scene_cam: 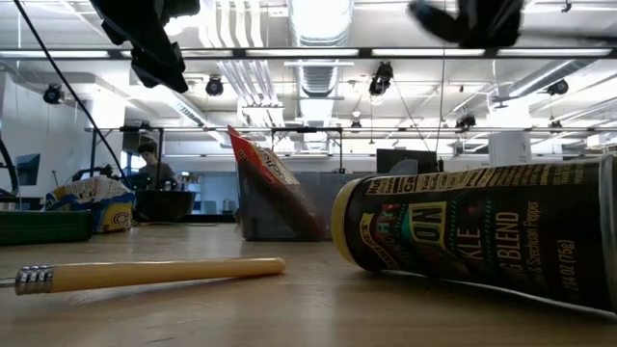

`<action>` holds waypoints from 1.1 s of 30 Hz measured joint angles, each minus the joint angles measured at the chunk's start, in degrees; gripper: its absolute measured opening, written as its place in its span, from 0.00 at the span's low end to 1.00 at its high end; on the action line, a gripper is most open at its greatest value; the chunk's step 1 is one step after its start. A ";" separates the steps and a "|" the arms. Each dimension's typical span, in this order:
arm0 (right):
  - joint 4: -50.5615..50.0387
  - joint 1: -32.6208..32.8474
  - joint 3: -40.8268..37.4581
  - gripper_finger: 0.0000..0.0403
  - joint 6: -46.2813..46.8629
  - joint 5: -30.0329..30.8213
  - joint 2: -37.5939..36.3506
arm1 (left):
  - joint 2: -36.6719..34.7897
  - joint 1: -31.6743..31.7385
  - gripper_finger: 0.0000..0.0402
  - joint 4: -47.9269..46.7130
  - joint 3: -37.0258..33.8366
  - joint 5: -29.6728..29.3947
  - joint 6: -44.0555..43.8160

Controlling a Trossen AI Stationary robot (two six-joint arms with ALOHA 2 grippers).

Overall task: Pick & Place Food Item
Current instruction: Put the black spoon into the right grey bin

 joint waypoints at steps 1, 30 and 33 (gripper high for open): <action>-0.49 1.10 0.02 0.03 1.69 -0.36 -0.76 | 0.00 0.03 0.56 0.01 0.00 -0.09 0.00; 8.31 28.83 -13.31 0.03 32.08 -0.64 0.89 | 0.00 0.77 0.56 0.37 0.00 -0.82 2.44; 11.86 28.83 -16.11 0.03 31.01 -0.68 0.85 | 0.00 0.77 0.56 0.35 0.00 -0.82 2.40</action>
